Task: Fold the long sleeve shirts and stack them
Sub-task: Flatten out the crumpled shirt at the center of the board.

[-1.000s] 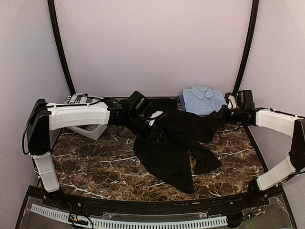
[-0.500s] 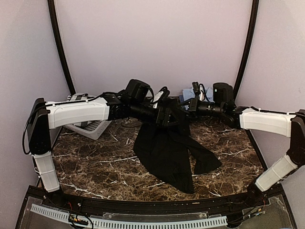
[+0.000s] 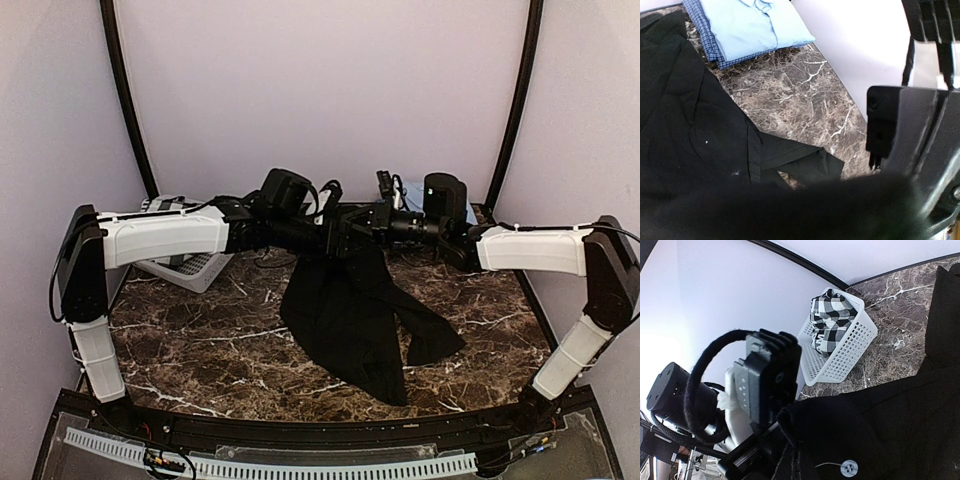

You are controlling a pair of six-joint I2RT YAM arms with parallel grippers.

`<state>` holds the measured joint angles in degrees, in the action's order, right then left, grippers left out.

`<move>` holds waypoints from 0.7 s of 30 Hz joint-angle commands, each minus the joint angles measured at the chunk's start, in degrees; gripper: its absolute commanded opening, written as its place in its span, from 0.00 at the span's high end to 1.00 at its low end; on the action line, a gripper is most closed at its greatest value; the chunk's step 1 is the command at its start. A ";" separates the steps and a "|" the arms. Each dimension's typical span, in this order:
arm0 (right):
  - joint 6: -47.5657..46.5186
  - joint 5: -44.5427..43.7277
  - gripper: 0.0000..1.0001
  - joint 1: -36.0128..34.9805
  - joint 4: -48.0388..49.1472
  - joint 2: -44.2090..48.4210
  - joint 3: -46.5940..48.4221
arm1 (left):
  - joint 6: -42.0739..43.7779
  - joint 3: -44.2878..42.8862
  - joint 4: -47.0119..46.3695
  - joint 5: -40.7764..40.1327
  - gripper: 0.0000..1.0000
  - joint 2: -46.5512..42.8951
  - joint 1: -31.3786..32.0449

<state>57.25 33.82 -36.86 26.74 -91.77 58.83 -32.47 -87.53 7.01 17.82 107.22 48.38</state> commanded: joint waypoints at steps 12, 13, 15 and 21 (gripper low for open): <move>-6.86 -1.52 0.97 -1.55 -6.45 1.17 5.29 | -1.12 3.24 -1.86 -9.06 1.00 -5.71 -2.32; -7.94 -2.17 0.93 -1.55 -7.87 1.71 5.70 | -1.03 3.55 -1.90 -10.43 1.00 -7.07 -2.76; -10.59 -3.94 0.78 -1.52 -11.59 2.30 6.93 | -0.76 4.86 -1.77 -12.47 1.00 -9.28 -3.71; -18.46 -13.05 0.42 -0.89 -22.74 5.91 8.96 | 1.13 6.26 -0.73 -15.85 1.00 -15.15 -7.55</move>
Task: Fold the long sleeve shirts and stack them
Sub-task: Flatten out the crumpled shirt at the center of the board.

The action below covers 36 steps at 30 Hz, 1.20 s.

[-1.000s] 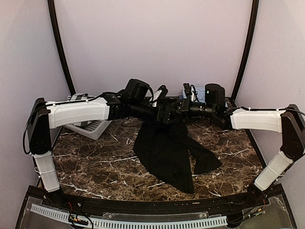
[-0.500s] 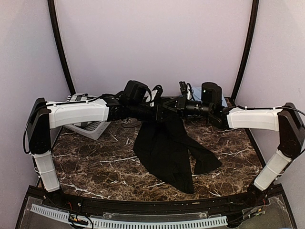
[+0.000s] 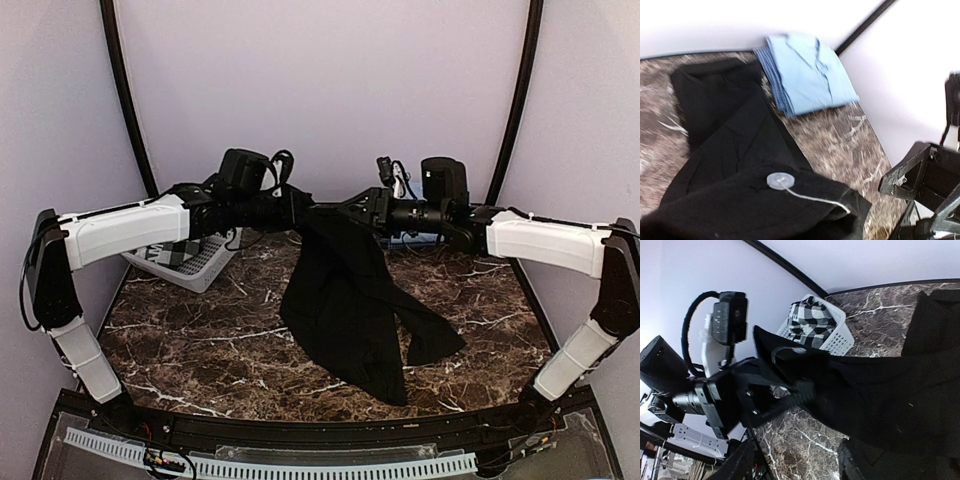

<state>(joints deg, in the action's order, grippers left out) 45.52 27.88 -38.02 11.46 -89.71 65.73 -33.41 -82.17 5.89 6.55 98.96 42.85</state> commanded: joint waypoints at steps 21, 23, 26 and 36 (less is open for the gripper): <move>-28.10 -23.67 0.28 4.01 -25.52 -2.40 -3.48 | 7.31 0.81 5.78 -8.25 1.00 -16.14 -14.00; -28.71 -22.70 0.27 3.87 -24.76 -4.56 -3.42 | 7.82 0.00 6.38 -7.70 1.00 -16.08 -15.17; -29.40 -22.82 0.25 3.68 -23.76 -7.61 -3.22 | 8.64 -1.38 7.79 -6.94 1.00 -15.31 -16.61; -33.03 -25.12 0.25 2.48 -24.79 -17.84 4.96 | 9.33 -4.02 8.66 -2.84 1.00 -13.11 -20.07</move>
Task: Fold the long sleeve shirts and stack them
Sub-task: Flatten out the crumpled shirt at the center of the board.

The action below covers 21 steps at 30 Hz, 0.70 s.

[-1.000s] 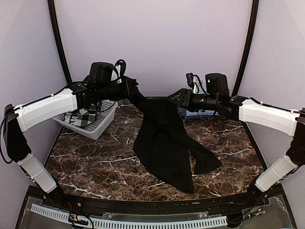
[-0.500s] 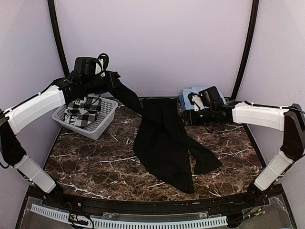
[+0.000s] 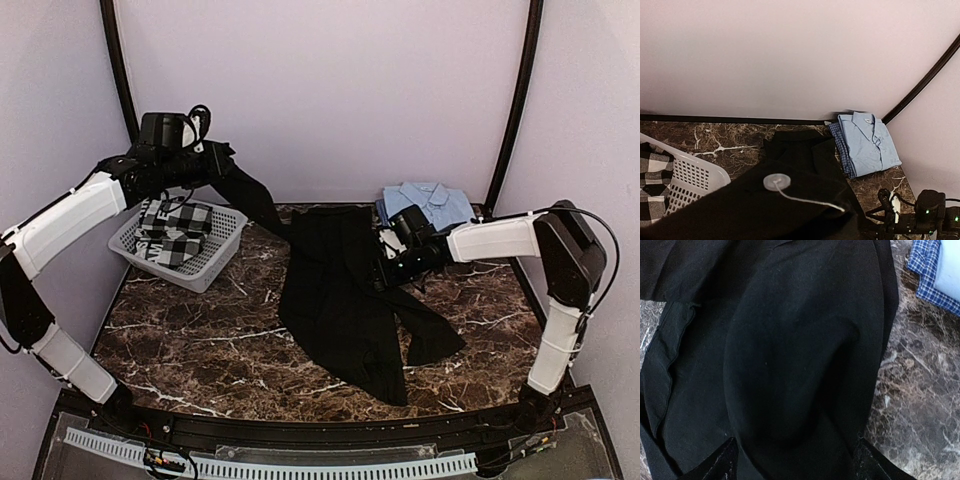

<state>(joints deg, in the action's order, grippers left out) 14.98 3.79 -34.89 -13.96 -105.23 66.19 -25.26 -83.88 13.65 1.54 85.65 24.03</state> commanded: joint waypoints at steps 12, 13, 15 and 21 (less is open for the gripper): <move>-3.43 1.92 0.48 -2.02 -0.30 -4.61 5.63 | 1.88 -5.03 2.78 3.48 1.00 1.90 -6.21; -3.46 1.92 0.48 -2.02 -0.43 -4.63 5.54 | 1.96 -5.70 3.05 3.56 1.00 2.22 -6.86; -3.63 1.77 0.48 -2.02 -0.54 -4.70 5.44 | 2.23 -6.62 3.47 3.91 1.00 2.58 -7.92; -3.78 2.19 0.53 -2.02 -0.96 -4.97 5.68 | 2.93 -8.70 4.52 4.70 1.00 3.55 -10.75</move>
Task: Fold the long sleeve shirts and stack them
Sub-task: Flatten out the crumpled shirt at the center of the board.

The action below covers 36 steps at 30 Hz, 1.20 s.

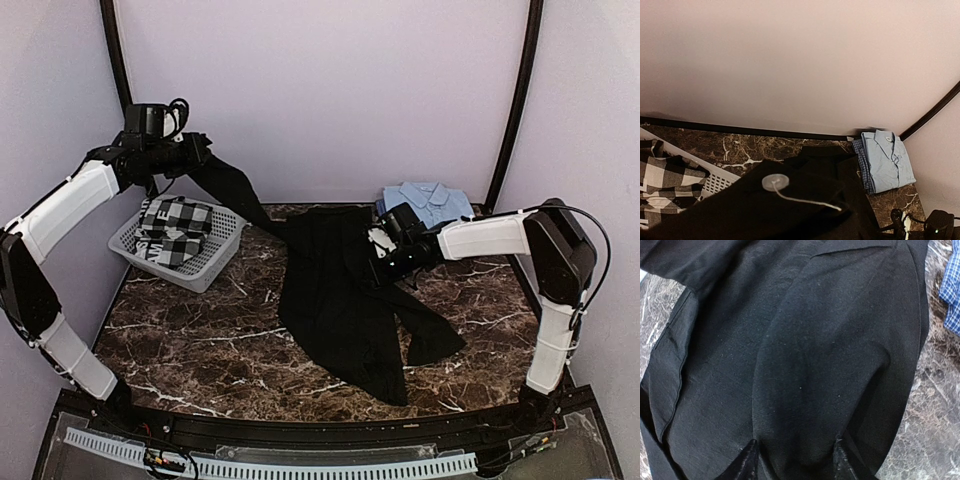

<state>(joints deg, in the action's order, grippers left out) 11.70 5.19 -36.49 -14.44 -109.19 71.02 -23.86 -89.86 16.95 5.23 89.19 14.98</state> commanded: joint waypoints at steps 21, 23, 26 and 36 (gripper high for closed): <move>1.63 -10.95 1.00 -1.46 -5.49 -0.24 3.50 | 2.77 -9.83 5.38 4.32 1.00 5.03 -10.33; 2.05 -11.40 1.00 -0.96 -5.84 1.10 3.51 | 3.03 -10.22 5.56 4.36 1.00 5.33 -11.40; 2.33 -11.74 1.00 0.18 -6.16 3.36 3.29 | 3.19 -10.55 5.59 4.90 1.00 5.52 -13.19; 3.85 -13.76 1.00 11.71 -8.30 9.16 0.56 | 3.85 -10.48 6.94 5.56 1.00 5.85 -17.69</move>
<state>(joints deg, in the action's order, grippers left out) 14.20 -6.57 -29.34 -21.65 -103.04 73.14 -21.32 -98.76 22.96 10.15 95.46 -0.82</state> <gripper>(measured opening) 0.004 0.023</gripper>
